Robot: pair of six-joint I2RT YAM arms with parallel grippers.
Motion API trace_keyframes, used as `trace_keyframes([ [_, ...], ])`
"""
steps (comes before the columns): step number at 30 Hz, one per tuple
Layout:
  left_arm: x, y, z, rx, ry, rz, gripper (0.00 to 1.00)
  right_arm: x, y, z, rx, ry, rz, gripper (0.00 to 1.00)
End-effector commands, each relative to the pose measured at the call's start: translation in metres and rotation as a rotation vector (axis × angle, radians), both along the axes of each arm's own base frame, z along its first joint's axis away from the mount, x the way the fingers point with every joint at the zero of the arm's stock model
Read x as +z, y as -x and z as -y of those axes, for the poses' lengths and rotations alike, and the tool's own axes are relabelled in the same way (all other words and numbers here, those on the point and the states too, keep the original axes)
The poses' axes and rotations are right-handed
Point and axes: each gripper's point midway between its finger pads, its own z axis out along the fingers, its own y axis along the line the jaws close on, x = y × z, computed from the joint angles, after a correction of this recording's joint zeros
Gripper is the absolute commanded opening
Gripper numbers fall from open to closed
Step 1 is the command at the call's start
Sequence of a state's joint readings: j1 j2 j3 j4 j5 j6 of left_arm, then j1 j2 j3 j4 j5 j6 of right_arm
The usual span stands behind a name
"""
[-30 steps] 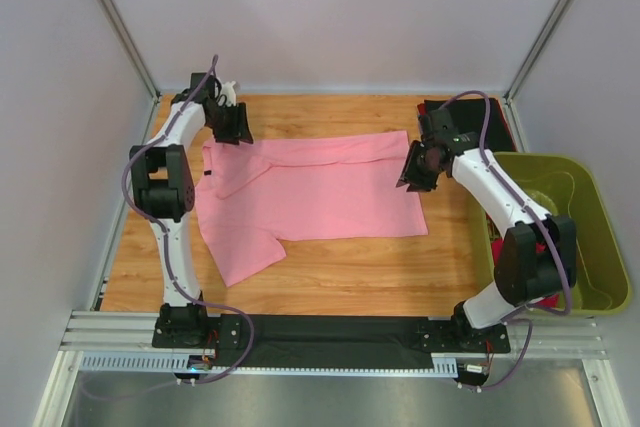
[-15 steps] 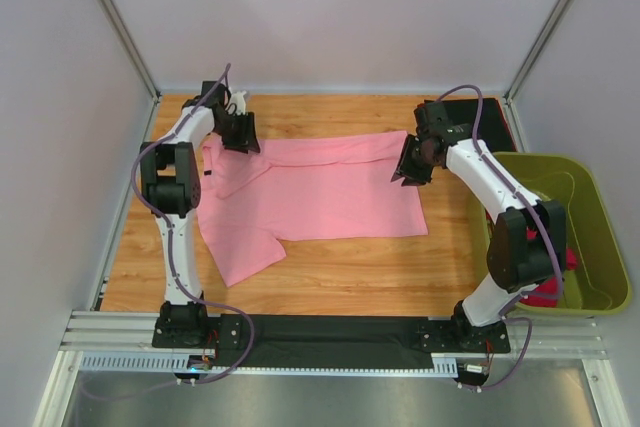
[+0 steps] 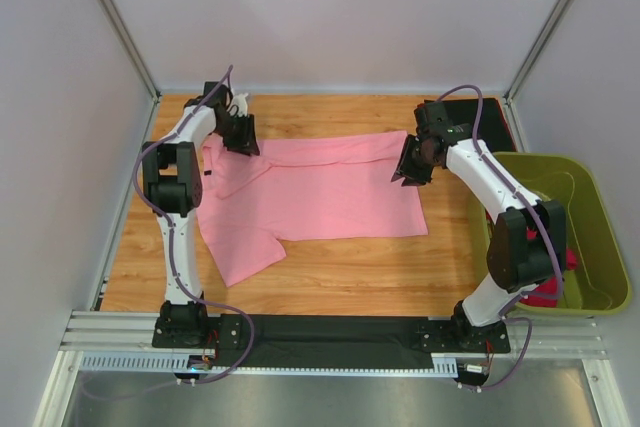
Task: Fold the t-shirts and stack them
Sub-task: Fold the tshirt
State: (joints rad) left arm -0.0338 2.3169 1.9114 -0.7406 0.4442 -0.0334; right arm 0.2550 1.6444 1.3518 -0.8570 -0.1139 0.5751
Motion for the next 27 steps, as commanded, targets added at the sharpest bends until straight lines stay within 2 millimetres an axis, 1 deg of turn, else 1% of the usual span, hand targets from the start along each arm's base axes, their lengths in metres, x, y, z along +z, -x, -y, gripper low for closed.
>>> trace_keyframes([
  [1,0.015,0.001,0.009,-0.048,0.011,0.028,0.44,0.02,-0.005,0.0,0.006,-0.002,0.06,0.35],
  [5,0.019,0.004,0.014,-0.061,0.032,0.027,0.43,0.021,-0.003,0.003,-0.001,0.001,0.068,0.35],
  [10,0.023,0.013,0.022,-0.08,0.048,0.007,0.3,0.023,0.001,0.006,-0.003,0.005,0.071,0.35],
  [11,0.027,0.015,0.022,-0.078,0.036,0.013,0.2,0.024,0.001,0.007,-0.006,0.006,0.075,0.35],
  [13,0.029,0.019,0.022,-0.077,0.015,0.01,0.1,0.025,0.0,0.008,-0.009,0.007,0.08,0.34],
  [14,0.036,0.021,0.021,-0.075,0.003,0.022,0.03,0.026,0.0,0.009,-0.008,0.009,0.082,0.35],
  [15,0.038,0.024,0.025,-0.076,-0.002,0.018,0.0,0.026,0.0,0.009,-0.01,0.009,0.084,0.35],
  [16,0.041,0.027,0.027,-0.067,-0.002,0.014,0.0,0.026,0.0,0.01,-0.011,0.009,0.084,0.35],
  [17,0.05,0.029,0.029,-0.068,-0.009,0.03,0.0,0.026,-0.001,0.01,-0.01,0.009,0.085,0.35],
  [18,0.05,0.038,0.035,-0.08,-0.014,0.016,0.0,0.026,-0.001,0.01,-0.012,0.01,0.085,0.35],
  [20,0.056,0.047,0.037,-0.075,-0.051,0.016,0.0,0.024,-0.003,0.01,-0.017,0.012,0.084,0.35],
  [21,0.052,0.059,0.041,-0.083,-0.064,-0.016,0.0,0.023,-0.003,0.012,-0.019,0.016,0.08,0.35],
  [22,0.057,0.065,0.041,-0.079,-0.074,-0.015,0.0,0.019,-0.004,0.013,-0.024,0.019,0.072,0.35],
  [23,0.056,0.071,0.042,-0.077,-0.079,-0.028,0.0,0.018,-0.005,0.014,-0.026,0.023,0.071,0.35],
  [24,0.048,0.083,0.043,-0.082,-0.087,-0.054,0.0,0.015,-0.005,0.015,-0.028,0.028,0.068,0.35],
  [25,0.051,0.088,0.042,-0.074,-0.101,-0.048,0.0,0.012,-0.007,0.016,-0.03,0.036,0.064,0.35],
  [27,0.043,0.101,0.041,-0.082,-0.11,-0.082,0.0,0.007,-0.013,0.023,-0.047,0.056,0.065,0.35],
])
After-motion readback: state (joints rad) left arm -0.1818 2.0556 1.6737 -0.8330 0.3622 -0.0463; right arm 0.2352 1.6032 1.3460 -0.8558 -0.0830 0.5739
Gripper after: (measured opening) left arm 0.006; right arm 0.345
